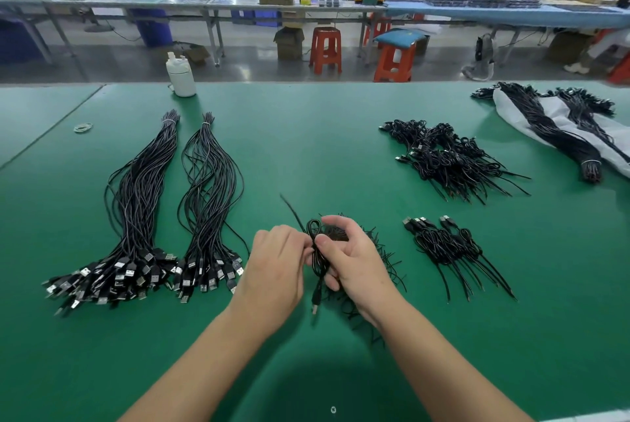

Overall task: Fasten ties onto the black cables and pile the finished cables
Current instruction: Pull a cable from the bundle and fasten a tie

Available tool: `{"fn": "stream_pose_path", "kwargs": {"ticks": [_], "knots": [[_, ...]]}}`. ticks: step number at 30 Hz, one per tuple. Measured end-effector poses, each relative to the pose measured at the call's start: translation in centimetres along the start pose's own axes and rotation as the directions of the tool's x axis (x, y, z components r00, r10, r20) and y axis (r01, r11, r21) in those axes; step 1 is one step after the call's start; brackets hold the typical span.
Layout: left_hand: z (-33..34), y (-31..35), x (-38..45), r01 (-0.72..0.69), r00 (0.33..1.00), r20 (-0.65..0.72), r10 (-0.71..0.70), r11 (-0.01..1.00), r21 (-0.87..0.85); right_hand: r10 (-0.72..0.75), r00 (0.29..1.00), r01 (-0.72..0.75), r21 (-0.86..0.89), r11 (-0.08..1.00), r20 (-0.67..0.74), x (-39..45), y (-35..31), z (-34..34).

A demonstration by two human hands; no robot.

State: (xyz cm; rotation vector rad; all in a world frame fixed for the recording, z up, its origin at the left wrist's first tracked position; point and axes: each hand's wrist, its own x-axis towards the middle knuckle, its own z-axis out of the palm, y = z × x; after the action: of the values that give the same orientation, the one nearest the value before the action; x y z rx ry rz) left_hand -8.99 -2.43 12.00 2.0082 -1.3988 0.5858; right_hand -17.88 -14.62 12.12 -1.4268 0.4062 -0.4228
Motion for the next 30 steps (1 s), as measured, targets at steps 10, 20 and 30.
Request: {"fn": "stream_pose_path", "kwargs": {"ticks": [10,20,30], "knots": [[-0.7,0.6,0.0,0.31,0.951,0.104,-0.293,0.901,-0.302,-0.105,0.994,0.111,-0.205,0.972,0.043,-0.3,-0.1,-0.1],[-0.8,0.4,0.6,0.338,0.941,0.111,-0.32,0.86,-0.383,-0.096,0.989,0.123,-0.28,0.952,0.108,-0.2,-0.3,-1.1],[0.2,-0.1,0.5,0.242,0.967,0.016,-0.254,0.9,-0.361,-0.045,0.987,0.075,-0.199,0.977,0.153,-0.6,-0.2,-0.4]]}}
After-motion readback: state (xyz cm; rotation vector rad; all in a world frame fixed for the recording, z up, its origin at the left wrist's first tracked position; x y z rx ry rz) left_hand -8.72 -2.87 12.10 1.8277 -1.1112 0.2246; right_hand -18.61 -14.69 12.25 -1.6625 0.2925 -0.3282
